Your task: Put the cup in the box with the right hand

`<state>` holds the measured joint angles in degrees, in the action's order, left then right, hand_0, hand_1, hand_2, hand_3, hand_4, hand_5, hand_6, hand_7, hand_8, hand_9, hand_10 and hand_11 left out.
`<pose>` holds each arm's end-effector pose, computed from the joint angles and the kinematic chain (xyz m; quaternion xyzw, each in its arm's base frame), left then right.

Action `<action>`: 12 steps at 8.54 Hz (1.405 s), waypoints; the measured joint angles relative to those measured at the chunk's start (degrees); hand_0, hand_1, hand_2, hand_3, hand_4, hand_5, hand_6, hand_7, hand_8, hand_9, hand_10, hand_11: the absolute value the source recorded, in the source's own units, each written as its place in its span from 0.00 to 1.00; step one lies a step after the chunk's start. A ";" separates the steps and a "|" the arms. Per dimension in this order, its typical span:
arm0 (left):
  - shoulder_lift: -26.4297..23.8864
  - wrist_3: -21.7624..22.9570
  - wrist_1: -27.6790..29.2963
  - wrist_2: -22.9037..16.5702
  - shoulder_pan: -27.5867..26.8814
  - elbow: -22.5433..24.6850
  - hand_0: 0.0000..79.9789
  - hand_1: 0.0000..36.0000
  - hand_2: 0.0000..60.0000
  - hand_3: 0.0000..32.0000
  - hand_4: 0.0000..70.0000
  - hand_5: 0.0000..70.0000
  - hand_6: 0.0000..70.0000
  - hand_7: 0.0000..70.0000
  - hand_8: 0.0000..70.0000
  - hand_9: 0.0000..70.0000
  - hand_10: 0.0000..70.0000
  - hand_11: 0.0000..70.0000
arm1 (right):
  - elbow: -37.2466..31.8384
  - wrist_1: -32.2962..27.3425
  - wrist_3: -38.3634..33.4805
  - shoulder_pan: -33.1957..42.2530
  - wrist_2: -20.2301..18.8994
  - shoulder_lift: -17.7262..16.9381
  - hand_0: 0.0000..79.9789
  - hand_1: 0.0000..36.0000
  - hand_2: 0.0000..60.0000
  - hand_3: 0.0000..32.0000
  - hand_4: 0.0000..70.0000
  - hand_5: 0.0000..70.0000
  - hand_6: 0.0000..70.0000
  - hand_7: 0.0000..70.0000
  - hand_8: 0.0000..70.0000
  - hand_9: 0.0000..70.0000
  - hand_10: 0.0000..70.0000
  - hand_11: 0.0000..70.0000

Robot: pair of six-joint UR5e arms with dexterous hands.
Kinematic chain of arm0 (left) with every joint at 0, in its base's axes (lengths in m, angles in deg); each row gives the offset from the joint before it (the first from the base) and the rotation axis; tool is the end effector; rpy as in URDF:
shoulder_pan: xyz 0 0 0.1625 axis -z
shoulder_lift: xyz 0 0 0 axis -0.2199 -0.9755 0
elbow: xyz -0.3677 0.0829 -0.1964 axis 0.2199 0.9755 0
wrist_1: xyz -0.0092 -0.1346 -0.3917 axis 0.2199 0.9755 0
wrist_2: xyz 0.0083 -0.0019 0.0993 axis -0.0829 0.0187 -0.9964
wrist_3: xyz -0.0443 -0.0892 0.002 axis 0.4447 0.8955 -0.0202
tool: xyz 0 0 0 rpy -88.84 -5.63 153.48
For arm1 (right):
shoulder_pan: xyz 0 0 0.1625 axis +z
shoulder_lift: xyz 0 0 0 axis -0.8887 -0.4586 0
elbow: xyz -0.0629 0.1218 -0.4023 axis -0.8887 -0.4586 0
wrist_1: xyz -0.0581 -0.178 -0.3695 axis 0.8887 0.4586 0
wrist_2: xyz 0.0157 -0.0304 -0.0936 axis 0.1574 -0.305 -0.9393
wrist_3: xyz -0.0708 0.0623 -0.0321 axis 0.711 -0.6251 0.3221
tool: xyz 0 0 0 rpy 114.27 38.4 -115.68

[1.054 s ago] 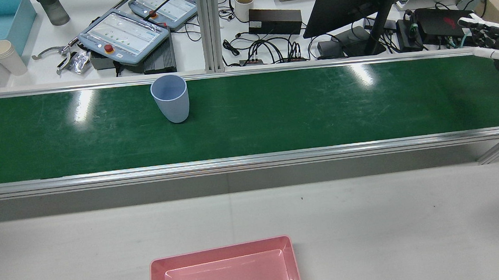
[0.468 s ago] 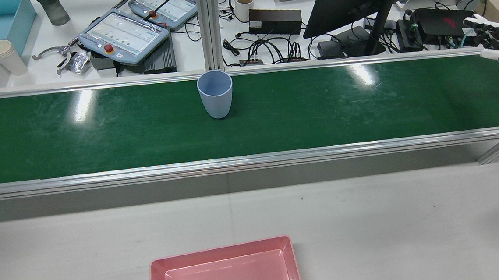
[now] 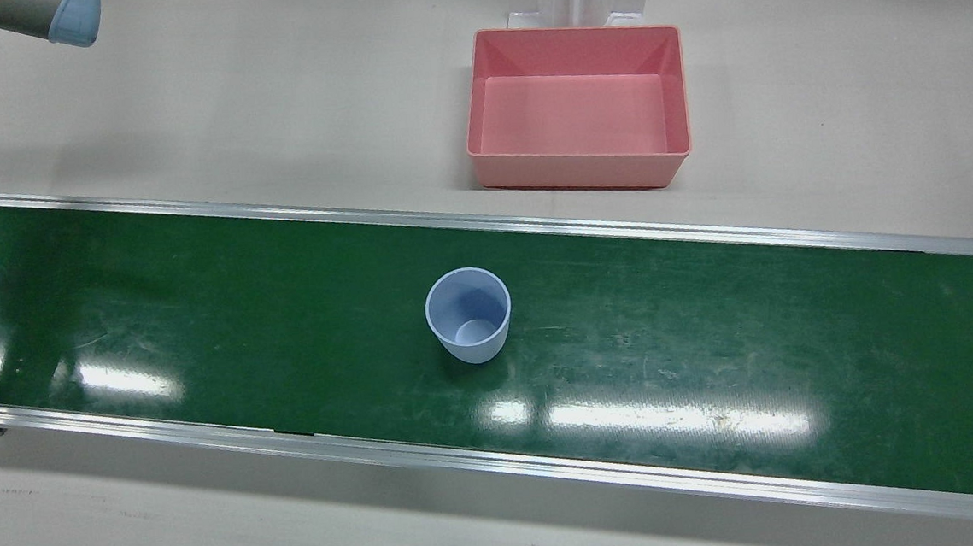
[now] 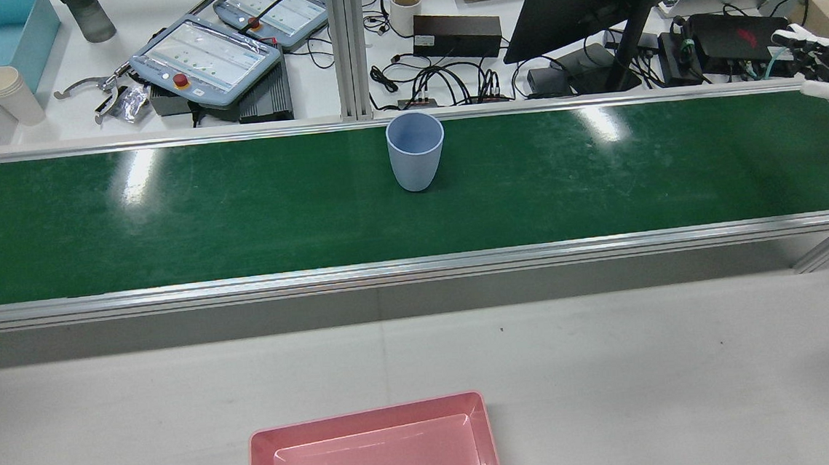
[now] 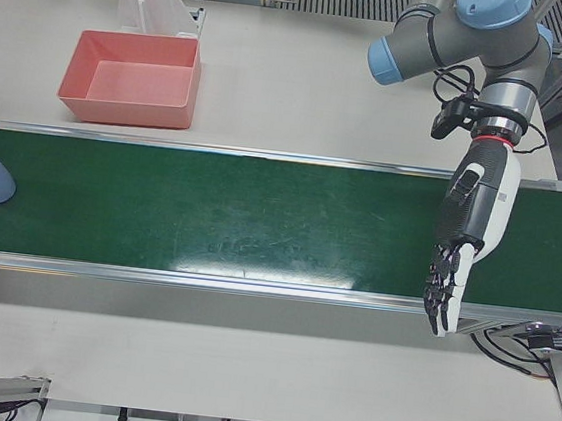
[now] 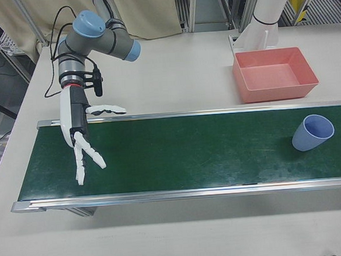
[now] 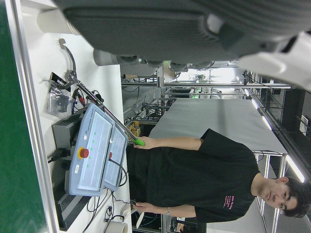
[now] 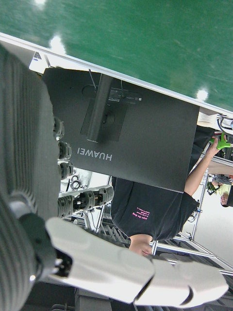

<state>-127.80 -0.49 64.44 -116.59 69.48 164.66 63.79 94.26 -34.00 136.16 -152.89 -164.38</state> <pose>-0.0359 -0.5560 0.5467 -0.1288 0.7061 -0.6851 0.1248 0.0051 -0.4931 0.6157 0.0255 -0.7379 0.6607 0.1354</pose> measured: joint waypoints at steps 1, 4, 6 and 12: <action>0.00 0.02 0.00 0.00 -0.02 -0.01 0.00 0.00 0.00 0.00 0.00 0.00 0.00 0.00 0.00 0.00 0.00 0.00 | 0.04 0.00 0.02 -0.03 -0.01 0.06 0.58 0.47 0.23 0.00 0.00 0.07 0.04 0.07 0.04 0.03 0.00 0.00; 0.00 -0.01 0.00 0.00 -0.02 -0.02 0.00 0.00 0.00 0.00 0.00 0.00 0.00 0.00 0.00 0.00 0.00 0.00 | 0.08 0.00 0.07 -0.18 -0.01 0.19 0.58 0.48 0.23 0.00 0.00 0.07 0.04 0.07 0.04 0.02 0.00 0.00; 0.00 -0.04 0.00 0.00 0.00 -0.02 0.00 0.00 0.00 0.00 0.00 0.00 0.00 0.00 0.00 0.00 0.00 0.00 | -0.11 0.00 0.15 -0.81 0.01 0.12 0.58 0.48 0.24 0.00 0.00 0.07 0.04 0.07 0.04 0.02 0.00 0.00; 0.00 -0.04 -0.18 0.00 -0.08 0.43 0.00 0.00 0.00 0.00 0.00 0.00 0.00 0.00 0.00 0.00 0.00 0.00 | -0.78 0.50 1.92 -4.08 0.49 0.44 0.58 0.48 0.24 0.00 0.00 0.07 0.03 0.04 0.03 0.02 0.00 0.00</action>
<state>-127.80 -0.54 64.26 -116.59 69.39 165.09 63.02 94.75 -32.08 132.08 -152.40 -163.94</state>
